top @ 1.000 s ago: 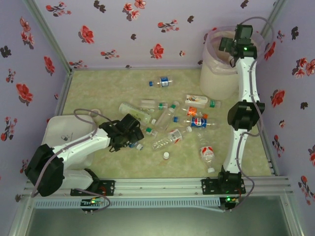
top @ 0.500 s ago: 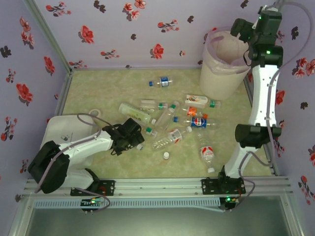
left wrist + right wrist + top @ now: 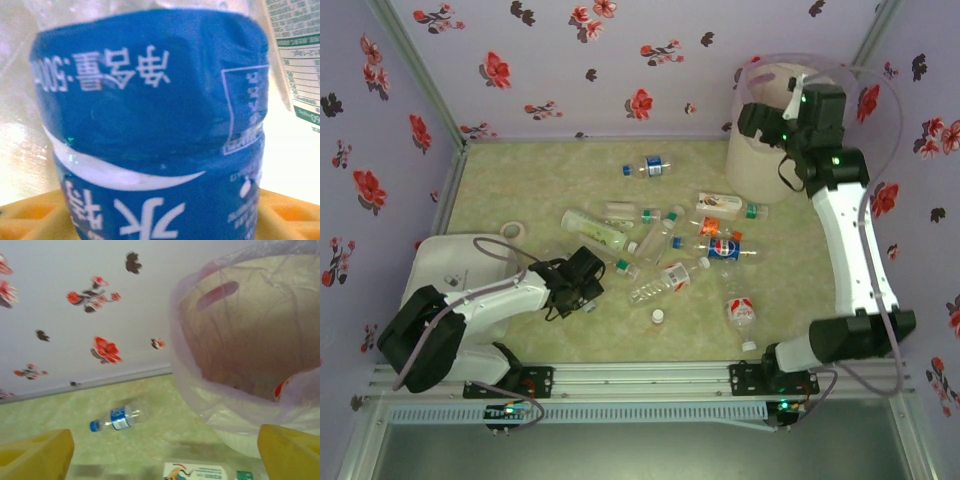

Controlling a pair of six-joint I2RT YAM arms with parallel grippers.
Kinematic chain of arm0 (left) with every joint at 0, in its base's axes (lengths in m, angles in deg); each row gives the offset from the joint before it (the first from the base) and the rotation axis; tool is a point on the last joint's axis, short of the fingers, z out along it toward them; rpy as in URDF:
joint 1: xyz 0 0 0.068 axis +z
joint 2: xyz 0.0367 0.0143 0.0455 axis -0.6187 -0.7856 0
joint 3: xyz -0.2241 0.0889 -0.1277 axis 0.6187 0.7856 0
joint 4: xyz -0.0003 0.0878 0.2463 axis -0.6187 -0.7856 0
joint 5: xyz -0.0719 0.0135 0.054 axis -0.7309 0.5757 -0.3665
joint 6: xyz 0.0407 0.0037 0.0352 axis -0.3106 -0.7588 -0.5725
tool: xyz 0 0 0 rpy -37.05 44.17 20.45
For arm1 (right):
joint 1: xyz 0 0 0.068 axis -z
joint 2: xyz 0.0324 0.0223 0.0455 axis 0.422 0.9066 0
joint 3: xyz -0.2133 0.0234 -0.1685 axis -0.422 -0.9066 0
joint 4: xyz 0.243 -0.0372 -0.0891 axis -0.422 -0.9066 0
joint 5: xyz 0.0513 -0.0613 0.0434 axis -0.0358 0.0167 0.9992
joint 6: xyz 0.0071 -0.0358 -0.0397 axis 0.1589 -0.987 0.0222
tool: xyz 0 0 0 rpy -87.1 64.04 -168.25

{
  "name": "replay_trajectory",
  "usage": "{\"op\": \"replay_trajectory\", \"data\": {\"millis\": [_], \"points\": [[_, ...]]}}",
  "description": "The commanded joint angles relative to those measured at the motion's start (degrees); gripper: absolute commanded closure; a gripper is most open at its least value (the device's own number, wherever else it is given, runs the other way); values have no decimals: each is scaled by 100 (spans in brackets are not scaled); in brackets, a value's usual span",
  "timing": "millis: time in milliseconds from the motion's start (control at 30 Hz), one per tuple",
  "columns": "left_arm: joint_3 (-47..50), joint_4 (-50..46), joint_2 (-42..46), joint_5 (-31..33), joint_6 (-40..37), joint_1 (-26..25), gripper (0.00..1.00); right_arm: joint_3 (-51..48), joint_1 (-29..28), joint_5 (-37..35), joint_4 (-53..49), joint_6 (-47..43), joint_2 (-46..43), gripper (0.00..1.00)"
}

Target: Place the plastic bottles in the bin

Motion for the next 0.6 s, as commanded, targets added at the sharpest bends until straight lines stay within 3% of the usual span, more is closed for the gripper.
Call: {"op": "replay_trajectory", "data": {"millis": [0, 133, 300, 400, 500, 567], "points": [[90, -42, 145, 233, 99, -32, 39, -527, -242, 317, 649, 126, -452, 8], [-12, -278, 405, 292, -84, -35, 44, -920, -475, 584, 433, 181, -577, 11], [-77, -756, 1073, 531, -188, -39, 61, -1295, -721, 935, 223, 248, -706, 13], [-350, -1442, 1514, 1049, -468, 15, 71, -1578, -902, 1027, 230, 450, -748, 12], [-776, -1698, 1842, 1418, -1354, 149, 81, -1819, -1159, 1635, 462, 680, -651, 12], [-926, -1144, 1979, 1337, -2346, 247, 88, -1842, -1367, 2436, 704, 960, -430, 12]]}}
